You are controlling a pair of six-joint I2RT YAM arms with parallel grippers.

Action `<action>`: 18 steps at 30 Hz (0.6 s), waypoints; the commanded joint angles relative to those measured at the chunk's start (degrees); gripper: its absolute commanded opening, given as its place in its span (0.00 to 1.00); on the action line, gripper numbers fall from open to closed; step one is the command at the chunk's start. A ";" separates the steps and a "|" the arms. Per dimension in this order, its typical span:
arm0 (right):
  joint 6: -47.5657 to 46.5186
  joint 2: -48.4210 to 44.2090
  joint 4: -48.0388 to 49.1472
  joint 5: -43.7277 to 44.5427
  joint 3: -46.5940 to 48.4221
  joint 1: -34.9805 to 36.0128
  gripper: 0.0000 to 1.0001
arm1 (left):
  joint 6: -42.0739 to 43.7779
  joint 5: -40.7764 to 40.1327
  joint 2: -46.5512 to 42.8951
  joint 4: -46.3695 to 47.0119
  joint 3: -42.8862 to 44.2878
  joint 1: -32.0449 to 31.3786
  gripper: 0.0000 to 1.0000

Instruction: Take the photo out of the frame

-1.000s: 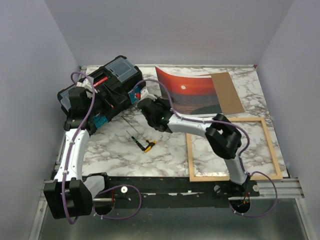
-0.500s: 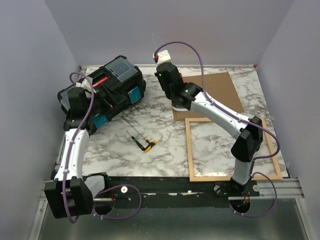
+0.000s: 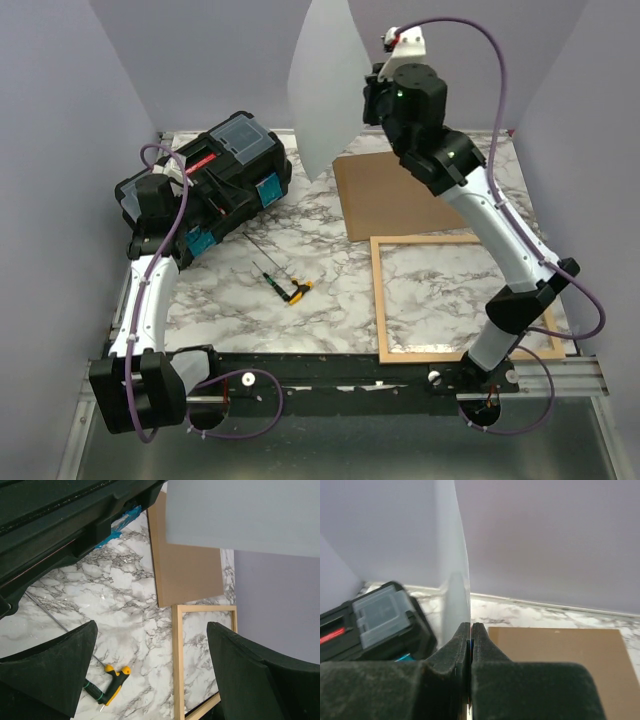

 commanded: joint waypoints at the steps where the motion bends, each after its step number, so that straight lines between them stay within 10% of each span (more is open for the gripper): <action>1: -0.98 -1.90 1.02 -0.78 -3.92 -7.59 0.00 | -0.64 2.68 0.29 0.86 1.98 0.07 0.94; 18: -25.70 -3.28 10.08 13.41 -6.57 -22.17 0.00 | -0.35 3.93 4.55 -0.50 11.48 -9.92 0.94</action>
